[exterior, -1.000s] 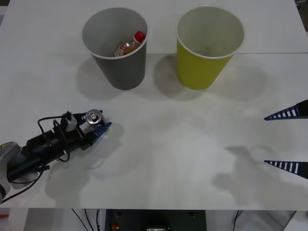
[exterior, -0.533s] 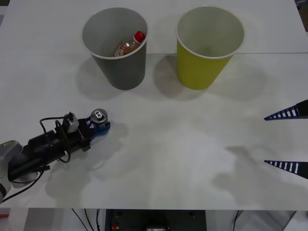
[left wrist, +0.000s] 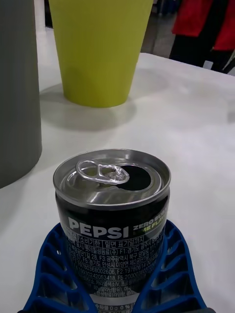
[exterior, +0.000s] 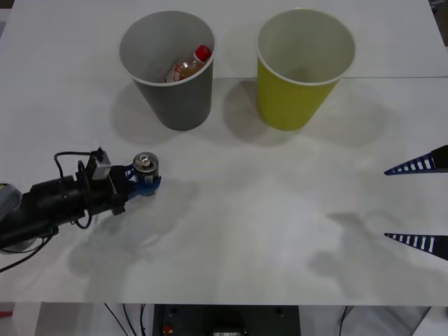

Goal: Put the can into the green bin and the plastic bottle into the gray bin

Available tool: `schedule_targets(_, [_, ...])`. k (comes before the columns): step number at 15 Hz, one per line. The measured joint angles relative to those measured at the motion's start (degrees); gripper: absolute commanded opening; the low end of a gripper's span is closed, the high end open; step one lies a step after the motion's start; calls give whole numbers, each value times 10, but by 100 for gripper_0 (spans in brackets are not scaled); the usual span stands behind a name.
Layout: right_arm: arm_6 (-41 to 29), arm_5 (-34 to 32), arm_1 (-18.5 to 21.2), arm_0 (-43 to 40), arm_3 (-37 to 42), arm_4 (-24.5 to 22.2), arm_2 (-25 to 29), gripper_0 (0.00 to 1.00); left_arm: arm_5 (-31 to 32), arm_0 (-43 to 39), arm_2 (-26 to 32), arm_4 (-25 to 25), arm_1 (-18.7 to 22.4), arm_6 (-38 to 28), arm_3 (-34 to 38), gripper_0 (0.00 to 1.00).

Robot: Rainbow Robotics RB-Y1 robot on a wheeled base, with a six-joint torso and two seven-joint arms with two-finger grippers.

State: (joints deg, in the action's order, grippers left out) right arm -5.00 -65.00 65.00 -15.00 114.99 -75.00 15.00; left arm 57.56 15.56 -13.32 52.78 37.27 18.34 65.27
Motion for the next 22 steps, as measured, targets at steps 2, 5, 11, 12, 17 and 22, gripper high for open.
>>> schedule_targets(2, [0,0,0,0,0,0,0,100,-10,-18,13,50,11,-74,65,0])
schedule_targets(5, [0,0,0,0,0,0,0,100,-22,-64,66,193,17,-231,210,0])
schedule_targets(11, [0,0,0,0,0,0,0,100,-10,-103,101,459,48,-556,471,0])
schedule_targets(12, [0,0,0,0,0,0,0,100,2,-99,100,488,52,-607,503,0])
schedule_targets(17, [0,0,0,0,0,0,0,100,101,-25,86,575,50,-800,608,0])
schedule_targets(22, [0,0,0,0,0,0,0,100,173,74,79,637,-8,-887,602,0])
